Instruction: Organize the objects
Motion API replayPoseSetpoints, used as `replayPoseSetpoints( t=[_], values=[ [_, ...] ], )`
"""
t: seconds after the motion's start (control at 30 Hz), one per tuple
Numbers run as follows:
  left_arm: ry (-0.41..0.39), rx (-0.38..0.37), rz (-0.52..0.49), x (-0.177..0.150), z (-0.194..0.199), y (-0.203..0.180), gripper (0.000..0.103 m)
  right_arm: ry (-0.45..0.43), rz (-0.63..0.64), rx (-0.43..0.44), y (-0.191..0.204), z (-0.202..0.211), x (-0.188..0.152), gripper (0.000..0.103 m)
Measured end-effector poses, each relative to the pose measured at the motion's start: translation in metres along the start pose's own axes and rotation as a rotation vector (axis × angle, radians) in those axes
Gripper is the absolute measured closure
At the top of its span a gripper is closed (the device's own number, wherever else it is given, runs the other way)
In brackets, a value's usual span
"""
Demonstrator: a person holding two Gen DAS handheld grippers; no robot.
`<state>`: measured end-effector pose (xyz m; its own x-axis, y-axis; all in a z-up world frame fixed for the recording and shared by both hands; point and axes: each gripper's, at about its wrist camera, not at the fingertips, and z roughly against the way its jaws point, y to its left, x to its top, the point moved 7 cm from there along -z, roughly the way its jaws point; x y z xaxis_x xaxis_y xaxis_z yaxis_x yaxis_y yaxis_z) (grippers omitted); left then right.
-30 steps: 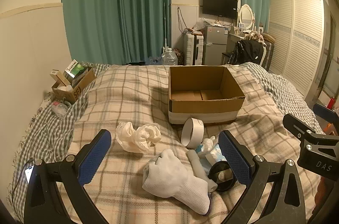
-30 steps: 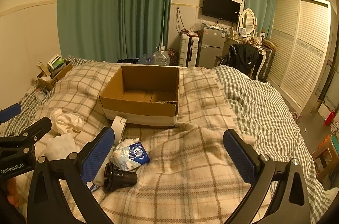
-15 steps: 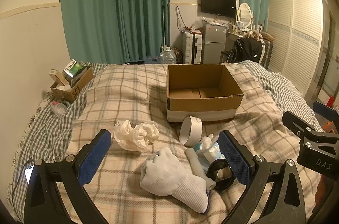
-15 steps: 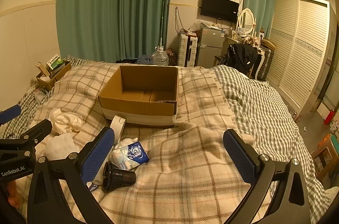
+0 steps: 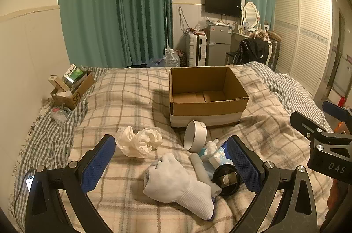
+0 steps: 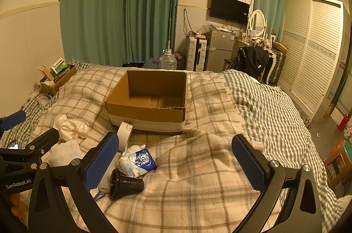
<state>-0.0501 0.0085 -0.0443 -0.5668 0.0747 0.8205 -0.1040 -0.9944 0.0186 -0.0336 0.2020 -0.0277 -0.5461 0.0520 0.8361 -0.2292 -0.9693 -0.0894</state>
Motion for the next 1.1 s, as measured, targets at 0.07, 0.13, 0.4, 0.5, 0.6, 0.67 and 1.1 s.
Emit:
replayPoseSetpoints(
  t=[0.07,0.13,0.4,0.5,0.6,0.67,1.1],
  values=[
    [-0.002,0.001,-0.001,0.002,0.003,0.001,0.000,-0.002,0.000,0.003,0.001,0.001,0.002,0.000],
    [-0.005,-0.009,-0.009,0.003,0.005,0.001,0.000,-0.005,0.000,0.005,0.001,0.003,0.003,0.000],
    [0.062,-0.013,-0.003,-0.014,-0.010,0.003,0.000,0.022,0.002,0.004,-0.002,-0.003,-0.005,0.000],
    [0.127,-0.009,-0.008,-0.033,-0.027,0.003,0.000,0.047,0.002,0.004,-0.003,-0.011,-0.013,0.001],
    [0.217,0.004,-0.013,-0.056,-0.047,0.003,0.000,0.078,-0.003,0.021,-0.003,-0.022,-0.022,0.000],
    [0.295,-0.026,0.000,-0.074,-0.064,0.002,0.000,0.098,-0.001,0.027,-0.002,-0.030,-0.028,0.000],
    [0.319,-0.141,0.019,-0.083,-0.073,-0.007,0.048,0.174,0.076,0.047,0.023,-0.044,-0.045,0.001]
  ],
)
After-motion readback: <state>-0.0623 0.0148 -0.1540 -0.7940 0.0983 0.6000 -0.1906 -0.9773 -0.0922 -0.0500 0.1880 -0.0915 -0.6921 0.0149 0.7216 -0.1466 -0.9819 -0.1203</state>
